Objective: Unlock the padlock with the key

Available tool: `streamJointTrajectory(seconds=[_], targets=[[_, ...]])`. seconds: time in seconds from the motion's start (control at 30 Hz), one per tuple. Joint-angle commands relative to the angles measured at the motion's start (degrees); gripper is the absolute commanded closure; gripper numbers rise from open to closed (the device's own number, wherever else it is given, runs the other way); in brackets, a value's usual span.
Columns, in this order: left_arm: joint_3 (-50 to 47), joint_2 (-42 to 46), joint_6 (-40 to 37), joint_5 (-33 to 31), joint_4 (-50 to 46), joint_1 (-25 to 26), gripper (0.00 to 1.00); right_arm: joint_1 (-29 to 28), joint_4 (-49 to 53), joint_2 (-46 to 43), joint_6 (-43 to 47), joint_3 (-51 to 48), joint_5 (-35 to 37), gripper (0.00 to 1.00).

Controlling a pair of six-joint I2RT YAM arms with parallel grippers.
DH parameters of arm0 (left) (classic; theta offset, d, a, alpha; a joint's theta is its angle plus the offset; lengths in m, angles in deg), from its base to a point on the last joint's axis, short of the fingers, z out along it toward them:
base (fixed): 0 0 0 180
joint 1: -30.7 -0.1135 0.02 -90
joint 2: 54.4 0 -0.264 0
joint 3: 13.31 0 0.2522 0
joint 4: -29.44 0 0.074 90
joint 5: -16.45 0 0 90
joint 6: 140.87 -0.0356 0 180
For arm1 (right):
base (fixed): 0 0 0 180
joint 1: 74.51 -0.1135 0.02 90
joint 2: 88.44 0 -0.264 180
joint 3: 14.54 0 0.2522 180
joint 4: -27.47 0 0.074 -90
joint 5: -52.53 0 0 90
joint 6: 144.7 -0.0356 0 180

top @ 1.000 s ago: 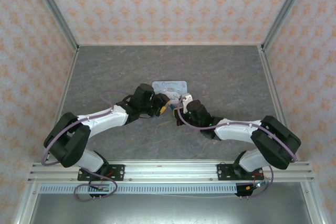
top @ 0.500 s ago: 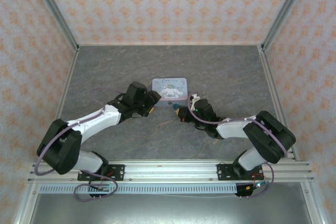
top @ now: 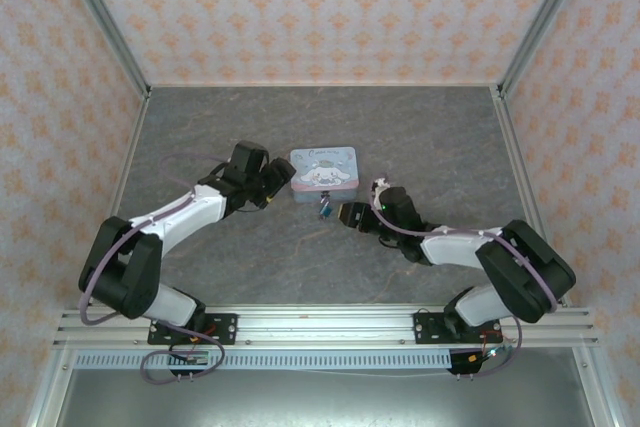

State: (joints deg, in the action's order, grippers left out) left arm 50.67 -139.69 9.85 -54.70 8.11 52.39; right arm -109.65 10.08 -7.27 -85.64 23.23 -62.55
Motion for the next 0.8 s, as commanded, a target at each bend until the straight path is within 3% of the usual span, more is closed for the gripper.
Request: streamJointTrajectory(seconds=[0.0, 0.17, 0.77], targets=[[3.24, -3.29, -4.71, 0.58, -1.38, -0.50, 0.24, 1.28, -5.12, 0.25, 2.02, 1.18, -5.17, 0.35], [4.21, -6.99, -4.84, 0.09, -1.04, -0.51, 0.24, 1.96, -10.64, 5.93, 1.49, 3.91, -9.93, 0.28], [-3.42, -8.57, -2.10, 1.22, 3.35, 0.95, 0.26, 1.91, -20.82, 22.04, -1.69, 10.36, -10.88, 0.36]])
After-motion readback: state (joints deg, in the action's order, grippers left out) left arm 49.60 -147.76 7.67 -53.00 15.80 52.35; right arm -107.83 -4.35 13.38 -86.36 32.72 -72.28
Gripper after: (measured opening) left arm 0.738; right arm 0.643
